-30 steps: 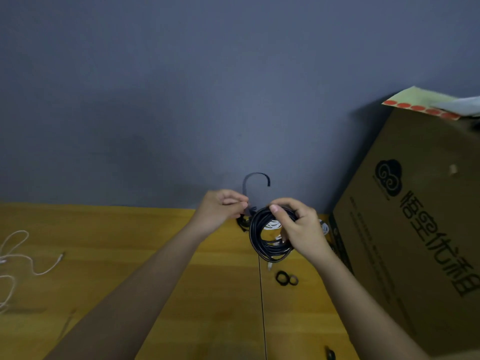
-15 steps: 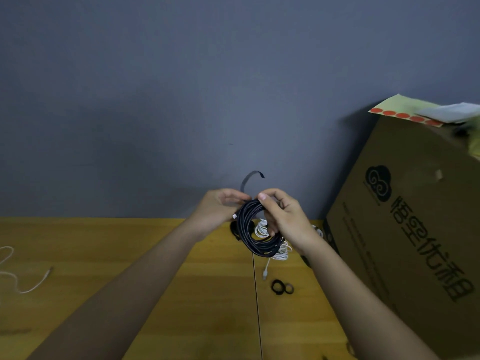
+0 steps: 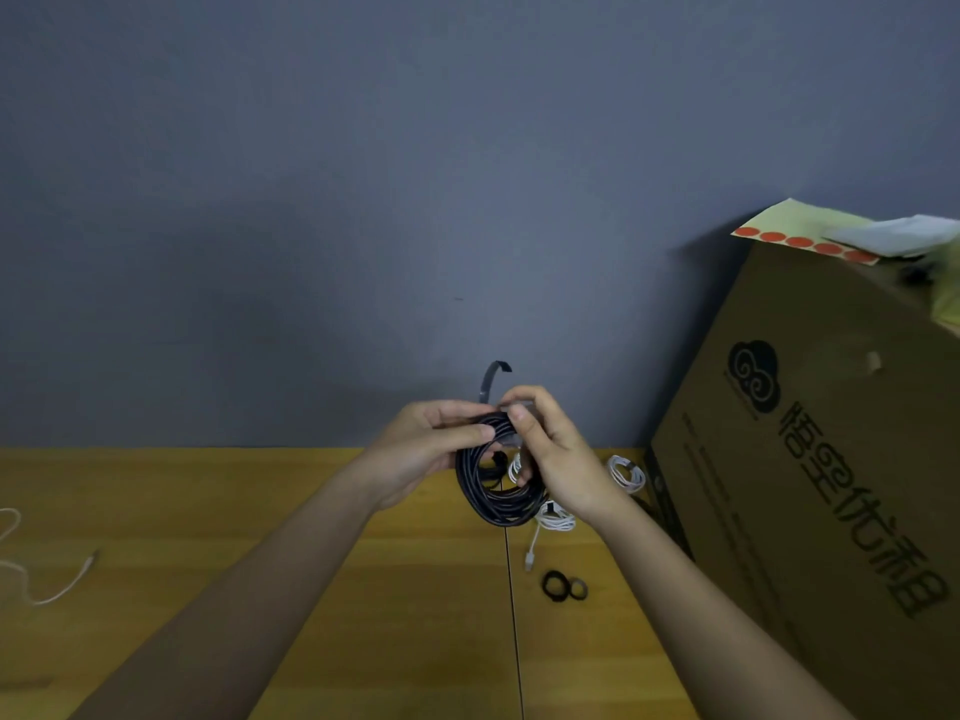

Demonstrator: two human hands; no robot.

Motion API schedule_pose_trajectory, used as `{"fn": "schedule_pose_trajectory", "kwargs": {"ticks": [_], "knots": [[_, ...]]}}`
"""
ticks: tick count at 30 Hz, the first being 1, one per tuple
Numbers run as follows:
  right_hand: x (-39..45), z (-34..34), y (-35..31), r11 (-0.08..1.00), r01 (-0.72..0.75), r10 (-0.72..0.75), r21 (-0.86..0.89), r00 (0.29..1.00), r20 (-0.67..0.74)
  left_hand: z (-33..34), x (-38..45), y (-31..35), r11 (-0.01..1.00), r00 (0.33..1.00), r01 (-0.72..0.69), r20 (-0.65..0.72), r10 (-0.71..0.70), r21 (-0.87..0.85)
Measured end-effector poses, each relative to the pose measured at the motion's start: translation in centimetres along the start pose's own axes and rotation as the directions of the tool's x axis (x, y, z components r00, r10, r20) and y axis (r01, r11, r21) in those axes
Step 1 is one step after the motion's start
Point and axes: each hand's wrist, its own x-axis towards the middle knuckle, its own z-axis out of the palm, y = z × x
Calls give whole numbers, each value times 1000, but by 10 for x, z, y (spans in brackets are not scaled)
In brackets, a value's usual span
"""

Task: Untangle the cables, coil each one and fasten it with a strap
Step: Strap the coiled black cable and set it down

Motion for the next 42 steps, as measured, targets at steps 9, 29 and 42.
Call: {"fn": "schedule_pose_trajectory", "kwargs": {"ticks": [9, 29, 42], "knots": [[-12, -7, 5, 991, 135, -135, 6, 989, 65, -1, 1, 4, 997, 998, 9, -54, -13, -73], [5, 7, -1, 995, 99, -97, -8, 953, -286, 11, -12, 8, 908, 967, -218, -44, 250, 358], [8, -2, -12, 857, -165, 276, 488, 947, -165, 12, -10, 6, 688, 929, -311, 56, 366, 655]]}}
